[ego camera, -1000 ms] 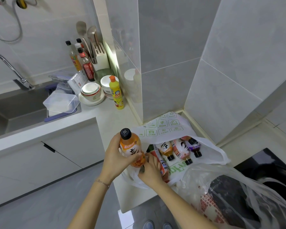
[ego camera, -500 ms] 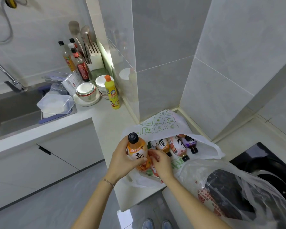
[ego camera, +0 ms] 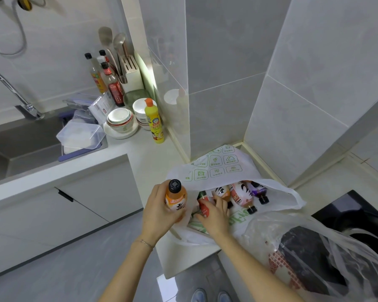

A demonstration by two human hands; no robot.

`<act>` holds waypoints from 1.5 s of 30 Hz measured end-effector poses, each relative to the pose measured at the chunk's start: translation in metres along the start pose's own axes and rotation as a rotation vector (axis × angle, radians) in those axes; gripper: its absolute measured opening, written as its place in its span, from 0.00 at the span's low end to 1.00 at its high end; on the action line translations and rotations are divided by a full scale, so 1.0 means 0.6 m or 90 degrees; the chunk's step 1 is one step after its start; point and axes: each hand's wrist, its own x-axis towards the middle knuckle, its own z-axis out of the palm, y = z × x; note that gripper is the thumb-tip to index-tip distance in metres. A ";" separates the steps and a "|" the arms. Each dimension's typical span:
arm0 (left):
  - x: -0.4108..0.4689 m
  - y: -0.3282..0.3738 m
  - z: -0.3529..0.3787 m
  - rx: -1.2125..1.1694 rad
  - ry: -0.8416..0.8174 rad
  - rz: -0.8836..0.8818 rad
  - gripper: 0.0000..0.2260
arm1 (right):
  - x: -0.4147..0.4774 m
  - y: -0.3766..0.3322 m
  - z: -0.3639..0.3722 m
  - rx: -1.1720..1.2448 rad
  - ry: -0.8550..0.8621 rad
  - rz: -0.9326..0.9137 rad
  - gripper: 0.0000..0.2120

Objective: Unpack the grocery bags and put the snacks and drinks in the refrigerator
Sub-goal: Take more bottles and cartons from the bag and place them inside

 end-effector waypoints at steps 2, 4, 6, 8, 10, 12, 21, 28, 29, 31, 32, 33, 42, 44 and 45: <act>0.004 -0.004 0.002 0.007 -0.001 0.002 0.30 | -0.003 -0.004 0.009 -0.016 0.011 0.008 0.24; 0.008 -0.008 0.002 0.008 -0.001 -0.002 0.30 | -0.005 -0.008 0.018 -0.029 0.040 0.012 0.23; 0.011 -0.011 0.001 0.003 0.000 -0.001 0.31 | -0.003 -0.010 0.024 -0.029 0.062 0.019 0.23; 0.013 -0.012 -0.002 -0.007 0.002 -0.002 0.31 | -0.001 -0.010 0.029 -0.035 0.068 0.020 0.22; 0.015 -0.014 -0.004 -0.006 0.005 -0.002 0.32 | 0.002 -0.008 0.034 -0.032 0.097 0.014 0.20; 0.017 -0.019 -0.004 -0.003 0.005 0.004 0.32 | 0.006 -0.005 0.038 -0.024 0.133 0.012 0.17; 0.028 -0.031 -0.007 -0.008 0.018 0.003 0.31 | 0.011 -0.030 0.042 -0.012 0.123 0.062 0.15; 0.032 -0.031 -0.007 -0.003 0.007 -0.003 0.29 | 0.006 -0.033 0.041 -0.041 0.164 0.026 0.16; 0.033 -0.030 -0.007 -0.002 0.006 -0.003 0.29 | 0.003 -0.032 0.037 -0.032 0.173 0.018 0.18; 0.034 -0.027 -0.008 -0.003 0.005 -0.006 0.29 | -0.002 -0.032 0.029 0.001 0.181 0.007 0.21; 0.034 -0.025 -0.008 -0.006 0.004 -0.008 0.29 | -0.003 -0.033 0.024 0.020 0.177 0.003 0.21; 0.034 -0.023 -0.009 -0.009 0.005 -0.010 0.29 | -0.006 -0.039 0.013 0.041 0.167 0.006 0.19; 0.039 -0.012 -0.010 -0.038 0.024 -0.042 0.30 | -0.003 -0.075 -0.085 0.153 0.149 -0.025 0.18; 0.039 -0.009 -0.010 -0.066 0.030 -0.053 0.30 | -0.002 -0.082 -0.107 0.209 0.155 -0.022 0.18; 0.039 -0.007 -0.011 -0.082 0.033 -0.063 0.30 | -0.001 -0.087 -0.118 0.243 0.155 -0.011 0.19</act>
